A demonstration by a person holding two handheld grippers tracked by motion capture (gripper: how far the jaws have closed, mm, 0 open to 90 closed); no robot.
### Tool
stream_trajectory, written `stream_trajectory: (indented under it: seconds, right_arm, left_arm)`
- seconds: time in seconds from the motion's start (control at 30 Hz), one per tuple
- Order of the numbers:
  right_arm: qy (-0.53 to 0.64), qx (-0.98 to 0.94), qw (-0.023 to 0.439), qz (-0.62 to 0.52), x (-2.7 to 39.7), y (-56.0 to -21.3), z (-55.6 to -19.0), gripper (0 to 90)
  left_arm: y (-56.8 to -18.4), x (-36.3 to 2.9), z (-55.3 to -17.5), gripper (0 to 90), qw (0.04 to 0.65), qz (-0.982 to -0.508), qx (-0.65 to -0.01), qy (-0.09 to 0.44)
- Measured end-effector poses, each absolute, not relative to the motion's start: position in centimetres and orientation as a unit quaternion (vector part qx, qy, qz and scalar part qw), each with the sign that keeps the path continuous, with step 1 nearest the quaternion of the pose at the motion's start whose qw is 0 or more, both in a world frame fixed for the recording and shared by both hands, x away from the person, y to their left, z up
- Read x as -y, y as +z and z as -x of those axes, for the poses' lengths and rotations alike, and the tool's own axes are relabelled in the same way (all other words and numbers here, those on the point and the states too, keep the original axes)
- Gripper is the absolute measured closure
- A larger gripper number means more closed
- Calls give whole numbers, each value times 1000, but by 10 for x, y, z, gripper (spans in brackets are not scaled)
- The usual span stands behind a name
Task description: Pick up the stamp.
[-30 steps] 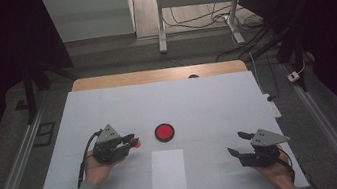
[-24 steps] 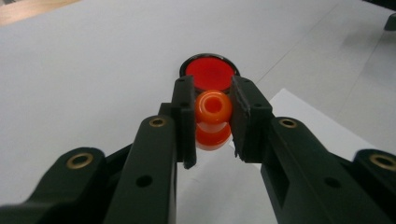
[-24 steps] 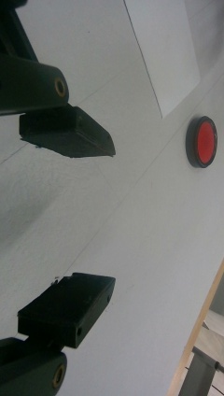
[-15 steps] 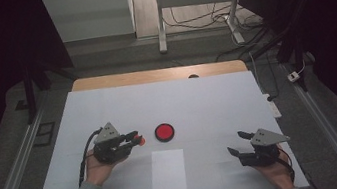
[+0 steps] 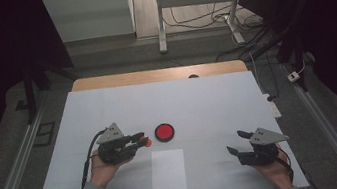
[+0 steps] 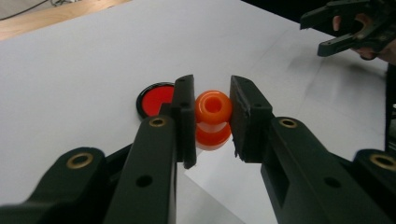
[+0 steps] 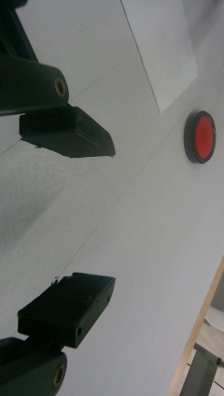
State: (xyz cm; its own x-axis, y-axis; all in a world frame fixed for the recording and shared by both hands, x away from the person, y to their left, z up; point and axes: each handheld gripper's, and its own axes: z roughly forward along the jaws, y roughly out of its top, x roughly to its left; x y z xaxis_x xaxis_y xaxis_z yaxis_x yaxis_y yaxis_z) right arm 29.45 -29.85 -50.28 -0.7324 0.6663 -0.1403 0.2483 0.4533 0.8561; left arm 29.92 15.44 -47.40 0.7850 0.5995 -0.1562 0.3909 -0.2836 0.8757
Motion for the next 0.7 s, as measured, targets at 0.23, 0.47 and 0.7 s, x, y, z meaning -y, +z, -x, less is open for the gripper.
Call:
stream_trajectory:
  seconds: [0.23, 0.47, 0.7]
  right_arm:
    - [444, -817, 240, -278, 297, -501, -295, 305]
    - [445, -819, 238, -272, 295, -501, -293, 305]
    - [444, -820, 240, -272, 296, -501, -293, 305]
  left_arm:
    - [-472, -151, -296, 722, 512, -797, -302, 102]
    - [-470, -141, -293, 722, 510, -802, -294, 100]
    - [-472, -126, -292, 722, 505, -811, -281, 89]
